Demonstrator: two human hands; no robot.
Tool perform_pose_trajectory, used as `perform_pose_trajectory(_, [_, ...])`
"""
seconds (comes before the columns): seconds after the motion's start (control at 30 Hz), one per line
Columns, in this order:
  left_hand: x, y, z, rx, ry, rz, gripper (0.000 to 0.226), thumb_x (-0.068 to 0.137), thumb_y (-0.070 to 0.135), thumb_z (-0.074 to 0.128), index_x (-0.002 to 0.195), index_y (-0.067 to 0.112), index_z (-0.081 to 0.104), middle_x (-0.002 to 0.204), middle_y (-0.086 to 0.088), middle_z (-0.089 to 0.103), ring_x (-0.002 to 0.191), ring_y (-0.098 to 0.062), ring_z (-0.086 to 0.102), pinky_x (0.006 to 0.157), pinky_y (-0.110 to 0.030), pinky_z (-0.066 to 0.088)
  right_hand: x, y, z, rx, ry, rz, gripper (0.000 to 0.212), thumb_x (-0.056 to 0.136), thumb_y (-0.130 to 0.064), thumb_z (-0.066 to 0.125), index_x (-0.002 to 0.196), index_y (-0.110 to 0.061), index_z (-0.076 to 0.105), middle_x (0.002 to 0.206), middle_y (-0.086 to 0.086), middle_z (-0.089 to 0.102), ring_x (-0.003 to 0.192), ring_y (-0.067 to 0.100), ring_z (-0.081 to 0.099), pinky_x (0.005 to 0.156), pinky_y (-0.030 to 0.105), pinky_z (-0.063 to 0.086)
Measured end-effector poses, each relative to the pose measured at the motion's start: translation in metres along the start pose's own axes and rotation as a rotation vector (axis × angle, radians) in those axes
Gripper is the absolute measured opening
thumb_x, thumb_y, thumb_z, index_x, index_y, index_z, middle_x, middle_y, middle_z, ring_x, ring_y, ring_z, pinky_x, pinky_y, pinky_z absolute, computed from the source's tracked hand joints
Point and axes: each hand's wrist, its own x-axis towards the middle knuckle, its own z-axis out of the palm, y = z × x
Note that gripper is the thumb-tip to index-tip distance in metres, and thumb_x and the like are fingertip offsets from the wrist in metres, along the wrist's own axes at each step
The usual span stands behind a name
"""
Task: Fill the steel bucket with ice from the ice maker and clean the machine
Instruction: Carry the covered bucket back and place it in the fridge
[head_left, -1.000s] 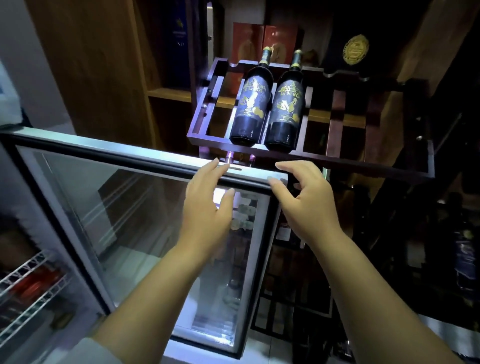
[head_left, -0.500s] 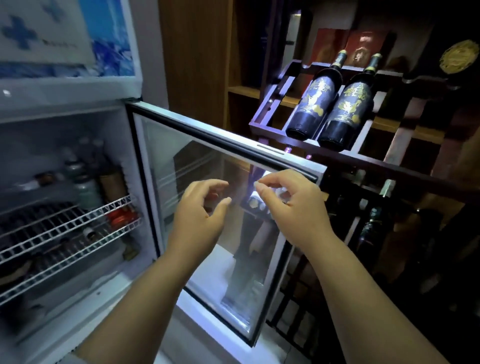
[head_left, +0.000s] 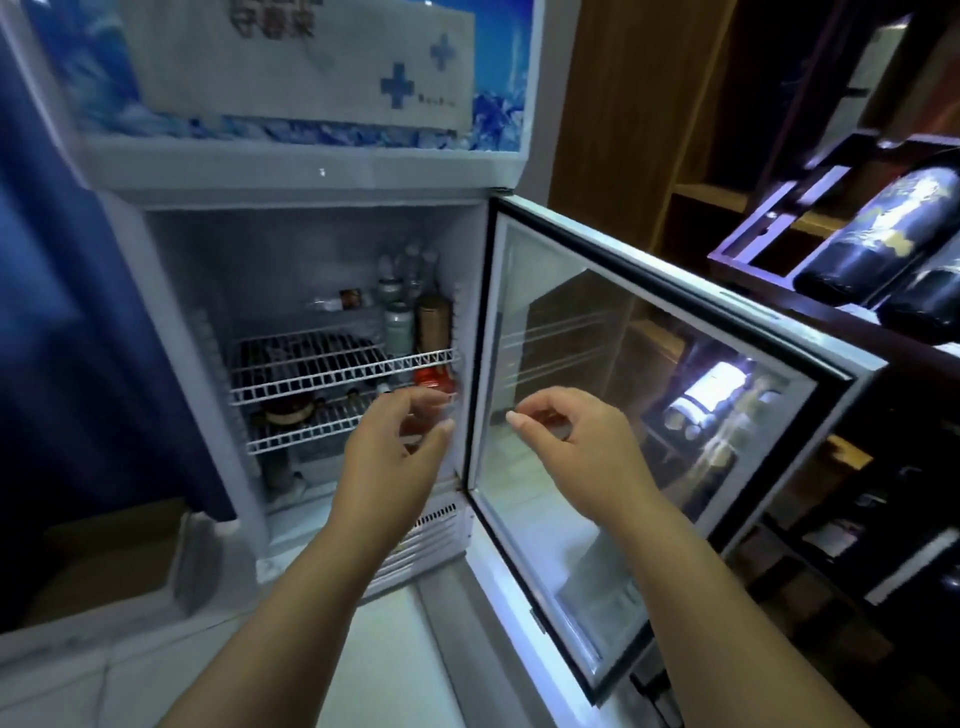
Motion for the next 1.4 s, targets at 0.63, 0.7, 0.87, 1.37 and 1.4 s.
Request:
perform_pose_trajectory(0.63, [-0.063, -0.051, -0.204, 0.131, 0.496, -0.225, 0.019, 0.085, 0.017, 0.067, 0.102, 0.025, 0.064, 0.098, 0.009, 0.065, 0.087, 0.0, 0.061, 0.077, -0.021, 0.051, 0.02, -0.138, 0.155, 0.218, -0.404, -0.186, 0.009, 0.09, -0.032, 0.062, 0.09, -0.025, 0.068, 0.088, -0.014, 0.064, 0.084, 0.001, 0.058, 0.074, 0.022, 0.047])
perform_pose_trajectory(0.7, [-0.072, -0.053, -0.228, 0.144, 0.547, -0.215, 0.018, 0.085, 0.016, 0.067, 0.102, 0.024, 0.064, 0.098, 0.009, 0.065, 0.086, 0.002, 0.061, 0.078, -0.02, 0.051, 0.017, -0.161, 0.176, 0.244, -0.438, -0.208, 0.009, 0.089, -0.031, 0.063, 0.09, -0.024, 0.068, 0.087, -0.013, 0.065, 0.083, 0.003, 0.059, 0.074, 0.024, 0.049])
perform_pose_trajectory(0.87, [-0.099, -0.055, -0.294, 0.237, 0.624, -0.164, 0.019, 0.085, 0.021, 0.065, 0.101, 0.032, 0.06, 0.099, 0.008, 0.063, 0.089, -0.003, 0.061, 0.078, -0.026, 0.053, 0.004, -0.216, 0.231, 0.294, -0.522, -0.278, 0.006, 0.087, -0.031, 0.065, 0.087, -0.026, 0.068, 0.086, -0.012, 0.066, 0.082, 0.003, 0.061, 0.074, 0.023, 0.05])
perform_pose_trajectory(1.37, [-0.2, -0.061, -0.46, 0.475, 0.951, -0.153, 0.024, 0.087, 0.014, 0.065, 0.093, 0.037, 0.058, 0.097, 0.007, 0.062, 0.086, -0.003, 0.062, 0.07, -0.012, 0.048, -0.064, -0.371, 0.356, 0.413, -0.811, -0.479, 0.006, 0.088, -0.034, 0.063, 0.088, -0.029, 0.066, 0.086, -0.013, 0.066, 0.082, 0.001, 0.06, 0.073, 0.023, 0.054])
perform_pose_trajectory(1.4, [-0.207, -0.062, -0.469, 0.483, 0.973, -0.154, 0.026, 0.086, 0.013, 0.066, 0.092, 0.037, 0.058, 0.096, 0.007, 0.062, 0.085, -0.005, 0.062, 0.071, -0.012, 0.048, -0.069, -0.381, 0.363, 0.425, -0.827, -0.488, 0.006, 0.088, -0.033, 0.063, 0.089, -0.029, 0.067, 0.086, -0.013, 0.066, 0.082, 0.001, 0.061, 0.071, 0.021, 0.053])
